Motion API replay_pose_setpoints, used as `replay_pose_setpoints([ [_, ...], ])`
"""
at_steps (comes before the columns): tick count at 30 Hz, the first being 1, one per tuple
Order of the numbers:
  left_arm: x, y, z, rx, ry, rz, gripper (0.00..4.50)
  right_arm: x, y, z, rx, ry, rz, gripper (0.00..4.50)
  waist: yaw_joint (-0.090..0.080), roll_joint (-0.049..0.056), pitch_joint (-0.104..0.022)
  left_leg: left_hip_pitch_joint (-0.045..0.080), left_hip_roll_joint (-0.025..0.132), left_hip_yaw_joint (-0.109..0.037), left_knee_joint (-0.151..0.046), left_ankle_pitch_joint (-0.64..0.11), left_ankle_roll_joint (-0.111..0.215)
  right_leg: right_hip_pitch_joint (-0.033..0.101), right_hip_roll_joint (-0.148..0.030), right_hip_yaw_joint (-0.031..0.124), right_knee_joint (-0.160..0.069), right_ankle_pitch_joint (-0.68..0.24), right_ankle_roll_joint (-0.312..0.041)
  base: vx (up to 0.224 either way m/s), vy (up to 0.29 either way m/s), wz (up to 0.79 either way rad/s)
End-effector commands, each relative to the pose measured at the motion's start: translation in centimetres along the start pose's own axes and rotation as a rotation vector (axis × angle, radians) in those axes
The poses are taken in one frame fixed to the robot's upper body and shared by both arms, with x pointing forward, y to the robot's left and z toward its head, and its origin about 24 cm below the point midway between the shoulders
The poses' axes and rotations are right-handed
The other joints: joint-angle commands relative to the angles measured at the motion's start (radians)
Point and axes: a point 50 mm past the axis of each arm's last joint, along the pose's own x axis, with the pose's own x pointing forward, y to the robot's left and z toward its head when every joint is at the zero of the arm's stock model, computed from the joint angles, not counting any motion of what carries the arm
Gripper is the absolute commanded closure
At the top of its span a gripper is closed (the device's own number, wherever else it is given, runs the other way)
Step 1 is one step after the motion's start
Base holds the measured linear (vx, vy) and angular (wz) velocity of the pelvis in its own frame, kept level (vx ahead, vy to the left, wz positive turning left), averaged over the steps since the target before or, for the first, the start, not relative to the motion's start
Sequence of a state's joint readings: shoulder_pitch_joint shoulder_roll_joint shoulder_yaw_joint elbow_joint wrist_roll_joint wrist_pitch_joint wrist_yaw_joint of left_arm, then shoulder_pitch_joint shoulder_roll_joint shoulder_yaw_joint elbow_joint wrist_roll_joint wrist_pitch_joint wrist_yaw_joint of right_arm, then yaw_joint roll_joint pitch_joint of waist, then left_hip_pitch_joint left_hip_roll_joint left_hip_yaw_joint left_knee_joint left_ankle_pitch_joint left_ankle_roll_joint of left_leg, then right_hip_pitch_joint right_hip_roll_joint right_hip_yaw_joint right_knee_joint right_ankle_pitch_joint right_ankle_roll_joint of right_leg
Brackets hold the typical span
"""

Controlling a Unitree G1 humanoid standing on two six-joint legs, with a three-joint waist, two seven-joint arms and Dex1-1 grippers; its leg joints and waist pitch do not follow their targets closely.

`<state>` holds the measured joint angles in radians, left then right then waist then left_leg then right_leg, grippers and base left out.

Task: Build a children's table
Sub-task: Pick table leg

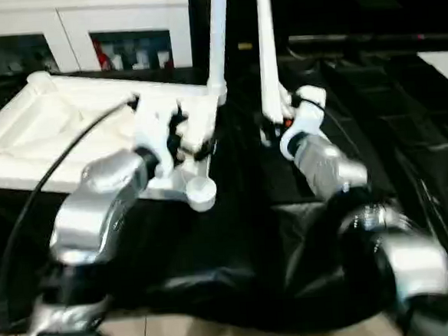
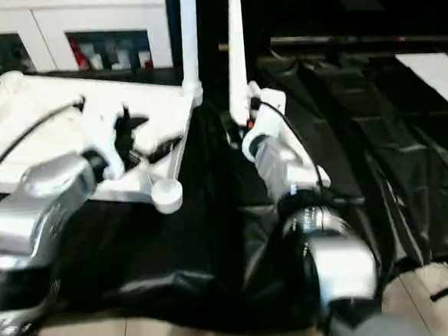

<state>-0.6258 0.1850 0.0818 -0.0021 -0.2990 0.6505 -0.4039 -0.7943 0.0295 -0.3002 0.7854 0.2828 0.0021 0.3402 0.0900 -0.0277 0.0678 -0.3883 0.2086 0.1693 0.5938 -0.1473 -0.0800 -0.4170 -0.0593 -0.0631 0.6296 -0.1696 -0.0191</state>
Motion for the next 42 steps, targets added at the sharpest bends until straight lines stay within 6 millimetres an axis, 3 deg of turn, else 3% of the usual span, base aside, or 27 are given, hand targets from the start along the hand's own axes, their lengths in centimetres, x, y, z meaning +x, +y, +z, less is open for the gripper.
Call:
replay_pose_setpoints([
  [1, 0.9, 0.2, 1.1, -0.235, -0.054, 0.008, 0.00, -1.6, 0.3, 1.7, -0.043, -0.148, 0.036, 1.78, 0.006, 0.002, -0.082, 0.022, 0.008, 0.006, -0.058, -0.219, -0.007, 0.057, -0.061, 0.042, -0.073, -0.173, -0.166, 0.000, 0.000, 0.00],
  [2, 0.9, 0.2, 1.1, -0.236, -0.054, 0.008, 0.00, -1.6, 0.3, 1.7, -0.043, -0.148, 0.036, 1.78, 0.013, 0.004, -0.083, 0.026, 0.010, 0.005, -0.058, -0.221, -0.008, 0.055, -0.062, 0.043, -0.074, -0.174, -0.166, 0.000, 0.000, 0.00],
  [5, 1.6, -0.8, 1.8, -0.398, -0.097, -0.089, 0.00, -3.6, 1.0, 1.9, -0.054, -0.208, 0.083, 1.78, 0.016, -0.002, -0.081, 0.021, 0.008, 0.002, -0.062, -0.231, 0.001, 0.059, -0.064, 0.039, -0.080, -0.221, -0.147, 0.000, 0.000, 0.00],
  [7, 2.2, -1.3, 2.0, -0.479, -0.106, -0.118, 0.00, -4.6, 2.0, 1.9, -0.115, -0.226, 0.159, 1.78, 0.019, 0.005, -0.080, 0.020, 0.006, 0.001, -0.062, -0.247, 0.003, 0.056, -0.062, 0.039, -0.087, -0.255, -0.131, 0.000, 0.000, 0.00],
  [9, 2.8, -2.1, 2.1, -0.531, -0.113, -0.161, 0.00, -5.2, 3.1, 1.6, -0.168, -0.209, 0.249, 1.78, 0.019, 0.005, -0.079, 0.018, 0.006, -0.001, -0.064, -0.265, 0.004, 0.057, -0.062, 0.038, -0.092, -0.286, -0.115, 0.000, 0.000, 0.00],
  [13, 3.5, -3.6, 1.6, -0.548, -0.065, -0.221, 0.00, -5.5, 4.3, 0.8, -0.218, -0.150, 0.349, 1.78, 0.014, -0.002, -0.076, 0.016, 0.008, -0.003, -0.066, -0.278, 0.006, 0.056, -0.062, 0.038, -0.098, -0.321, -0.100, 0.000, 0.000, 0.00],
  [19, 3.7, -4.8, 1.8, -0.608, -0.073, -0.294, 0.00, -5.6, 5.5, -0.1, -0.261, -0.086, 0.425, 1.78, 0.016, -0.002, -0.078, 0.015, 0.009, -0.003, -0.065, -0.253, 0.010, 0.057, -0.064, 0.039, -0.095, -0.281, -0.115, 0.000, 0.000, 0.00],
  [20, 3.7, -4.8, 1.8, -0.608, -0.073, -0.294, 0.00, -5.6, 5.5, -0.1, -0.261, -0.086, 0.425, 1.78, 0.014, -0.013, -0.078, 0.014, 0.009, -0.001, -0.064, -0.251, 0.014, 0.057, -0.063, 0.039, -0.096, -0.276, -0.116, 0.000, 0.000, 0.00],
  [22, 3.8, -4.8, 1.6, -0.610, -0.068, -0.279, 0.00, -5.7, 6.1, -0.5, -0.283, -0.066, 0.464, 1.78, 0.016, -0.006, -0.077, 0.014, 0.010, -0.002, -0.064, -0.241, 0.018, 0.058, -0.064, 0.039, -0.093, -0.258, -0.120, 0.000, 0.000, 0.00],
  [28, 3.6, -4.0, 2.0, -0.638, -0.106, -0.242, 0.48, -5.0, 6.3, -1.0, -0.358, 0.004, 0.488, 1.78, 0.018, -0.006, -0.074, 0.016, 0.010, -0.003, -0.066, -0.256, 0.010, 0.057, -0.066, 0.039, -0.097, -0.301, -0.102, 0.000, 0.000, 0.00],
  [37, 3.4, -3.6, 2.0, -0.632, -0.116, -0.219, 1.19, -4.3, 6.0, -0.6, -0.345, 0.014, 0.449, 1.78, 0.022, -0.011, -0.077, 0.017, 0.012, -0.001, -0.065, -0.229, 0.011, 0.058, -0.066, 0.041, -0.088, -0.236, -0.115, 0.000, 0.000, 0.00],
  [42, 3.4, -3.5, 2.0, -0.635, -0.115, -0.211, 1.63, -4.2, 6.2, -0.5, -0.341, 0.006, 0.461, 1.78, 0.022, -0.011, -0.075, 0.016, 0.011, -0.001, -0.065, -0.240, 0.007, 0.058, -0.067, 0.041, -0.092, -0.260, -0.108, 0.000, 0.000, 0.00],
])
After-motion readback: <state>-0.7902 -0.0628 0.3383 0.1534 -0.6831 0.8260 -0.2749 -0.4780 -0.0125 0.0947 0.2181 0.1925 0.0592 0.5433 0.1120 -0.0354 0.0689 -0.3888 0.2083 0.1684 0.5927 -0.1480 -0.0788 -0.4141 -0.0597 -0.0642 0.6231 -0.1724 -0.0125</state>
